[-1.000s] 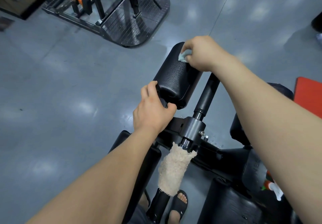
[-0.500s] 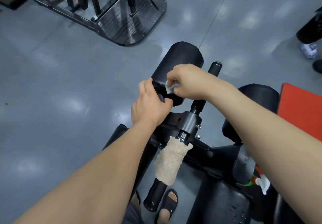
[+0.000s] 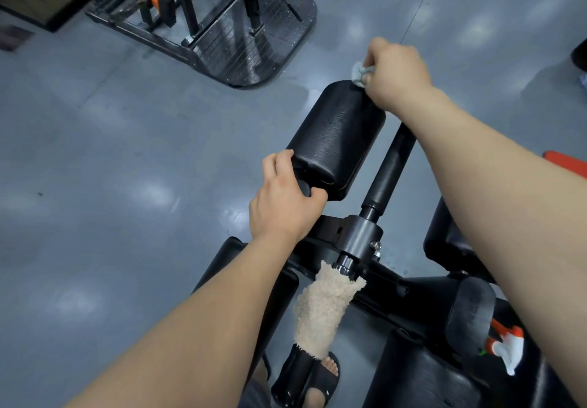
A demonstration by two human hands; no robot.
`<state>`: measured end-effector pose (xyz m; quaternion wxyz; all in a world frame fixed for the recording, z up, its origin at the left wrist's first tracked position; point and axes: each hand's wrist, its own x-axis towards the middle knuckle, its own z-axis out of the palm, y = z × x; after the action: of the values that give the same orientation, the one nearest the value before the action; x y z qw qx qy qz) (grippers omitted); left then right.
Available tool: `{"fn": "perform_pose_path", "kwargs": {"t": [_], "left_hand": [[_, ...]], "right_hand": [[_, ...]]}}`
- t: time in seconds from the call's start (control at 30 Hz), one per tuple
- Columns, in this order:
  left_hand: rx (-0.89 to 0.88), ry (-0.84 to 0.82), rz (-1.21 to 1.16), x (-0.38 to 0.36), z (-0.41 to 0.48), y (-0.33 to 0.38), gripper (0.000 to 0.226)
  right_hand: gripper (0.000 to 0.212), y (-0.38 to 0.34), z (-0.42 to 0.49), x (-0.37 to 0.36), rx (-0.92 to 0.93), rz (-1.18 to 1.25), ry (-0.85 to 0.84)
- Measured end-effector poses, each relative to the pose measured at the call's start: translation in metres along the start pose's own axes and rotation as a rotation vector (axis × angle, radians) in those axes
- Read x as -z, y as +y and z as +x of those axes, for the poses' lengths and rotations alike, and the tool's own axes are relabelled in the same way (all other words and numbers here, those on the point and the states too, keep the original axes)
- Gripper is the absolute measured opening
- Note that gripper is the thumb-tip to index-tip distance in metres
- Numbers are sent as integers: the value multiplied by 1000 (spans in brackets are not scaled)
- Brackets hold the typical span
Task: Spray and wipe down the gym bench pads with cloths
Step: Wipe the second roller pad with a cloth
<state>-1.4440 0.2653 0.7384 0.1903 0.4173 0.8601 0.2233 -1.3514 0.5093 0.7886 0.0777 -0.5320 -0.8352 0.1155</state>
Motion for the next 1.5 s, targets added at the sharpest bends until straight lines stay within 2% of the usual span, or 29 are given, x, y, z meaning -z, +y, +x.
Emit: {"fn": "perform_pose_path", "kwargs": {"t": [0.17,0.3,0.4,0.5,0.57,0.7,0.87,1.07,1.2,1.3,1.4,1.5], "left_hand": [[5,5,-6,-1,1,-1,65],[2,5,-5,-1,-1,0,66],[1,-1,-3,-1,0,0,66],[1,0,-5,-1,-1,0,66],[-3,0,-3,-1,0,1,65],[-7,3,4,-1,0,0,64],[-11,2,7,0,-1,0,62],[33,-20,-11,0,1,0,64],[63,-26,-43,2,2,1,64],[49,-24,-35,2,1,2,61],[36,-24,-32,1,0,1,58],[23,-28,-30,0,1,0,56]], "right_hand": [[21,-4,-5,0,105,128,56],[6,-7,-8,0,101,14,-94],[23,-10,-8,5,93,32,-182],[19,-8,0,5,60,99,-162],[31,-9,1,6,-15,120,-157],[23,-18,-2,-1,-5,106,-166],[6,-34,-22,-8,125,44,-188],[11,-50,-65,-15,283,79,-252],[16,-53,-96,-18,381,108,-372],[16,-46,-87,-17,346,117,-399],[18,-29,-50,-15,205,118,-252],[31,-16,-14,-11,81,75,-195]]}}
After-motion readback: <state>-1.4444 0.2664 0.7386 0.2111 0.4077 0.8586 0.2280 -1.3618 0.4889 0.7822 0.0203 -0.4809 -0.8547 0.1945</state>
